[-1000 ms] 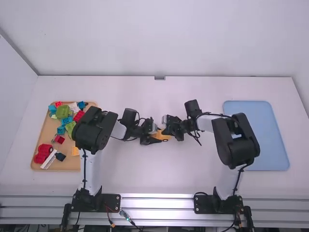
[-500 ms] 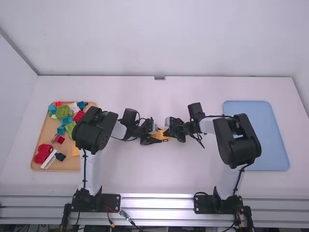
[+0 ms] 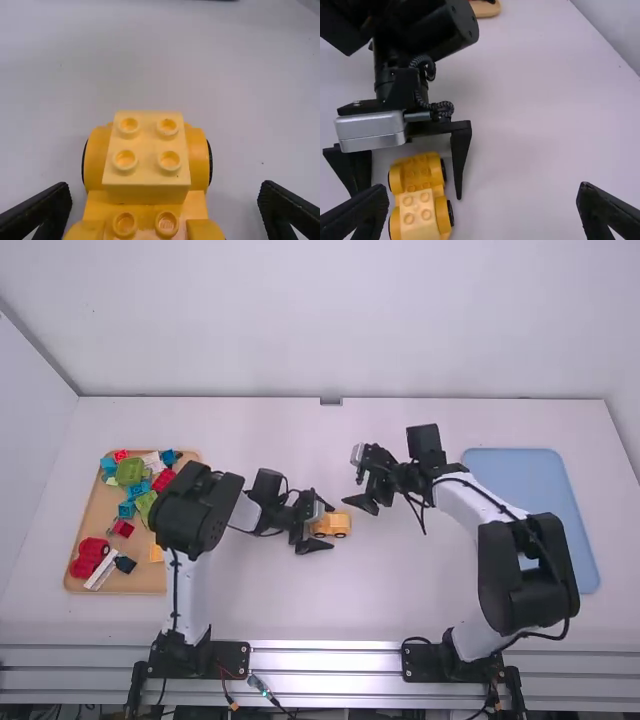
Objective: Assemble lego blocks to make yellow taxi
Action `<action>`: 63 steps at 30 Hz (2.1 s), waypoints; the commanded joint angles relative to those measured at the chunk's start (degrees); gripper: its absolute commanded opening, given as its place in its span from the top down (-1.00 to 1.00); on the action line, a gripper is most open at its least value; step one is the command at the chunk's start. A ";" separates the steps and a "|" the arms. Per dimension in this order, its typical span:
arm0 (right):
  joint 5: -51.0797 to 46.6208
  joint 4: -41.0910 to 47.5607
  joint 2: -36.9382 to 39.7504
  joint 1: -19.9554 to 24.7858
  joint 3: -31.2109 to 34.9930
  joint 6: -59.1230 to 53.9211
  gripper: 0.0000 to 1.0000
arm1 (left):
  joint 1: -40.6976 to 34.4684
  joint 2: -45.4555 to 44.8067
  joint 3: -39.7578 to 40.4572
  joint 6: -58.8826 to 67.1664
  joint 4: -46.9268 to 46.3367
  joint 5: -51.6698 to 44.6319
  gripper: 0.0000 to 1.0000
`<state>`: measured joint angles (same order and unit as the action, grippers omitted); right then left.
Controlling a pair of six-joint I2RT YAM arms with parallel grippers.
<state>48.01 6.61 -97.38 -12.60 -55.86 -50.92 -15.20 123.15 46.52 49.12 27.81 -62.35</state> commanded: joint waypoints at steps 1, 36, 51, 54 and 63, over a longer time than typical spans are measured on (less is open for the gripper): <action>-0.94 0.09 -0.07 -0.20 -0.33 1.20 -0.98 | 1.84 -1.75 -1.60 -2.75 -5.33 8.02 -0.98; -8.28 -13.66 -0.07 -0.17 -0.48 13.62 -0.98 | 48.70 -43.63 0.35 -46.36 -60.94 71.06 -0.95; -10.99 -12.20 -0.02 -0.13 -3.06 15.34 -0.98 | 54.82 -34.05 0.33 -30.53 -59.89 60.15 -0.26; -10.99 -12.20 -0.02 -0.13 -3.06 15.37 -0.99 | 54.53 -32.70 0.20 -27.85 -59.89 57.86 -0.25; -11.02 -12.20 -0.02 -0.09 -3.06 16.20 -0.99 | 54.97 -31.23 -0.04 -26.12 -59.36 57.24 -0.07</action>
<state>36.86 -5.63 -97.38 -12.64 -57.58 -35.22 39.53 90.96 45.82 21.76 -31.46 -4.32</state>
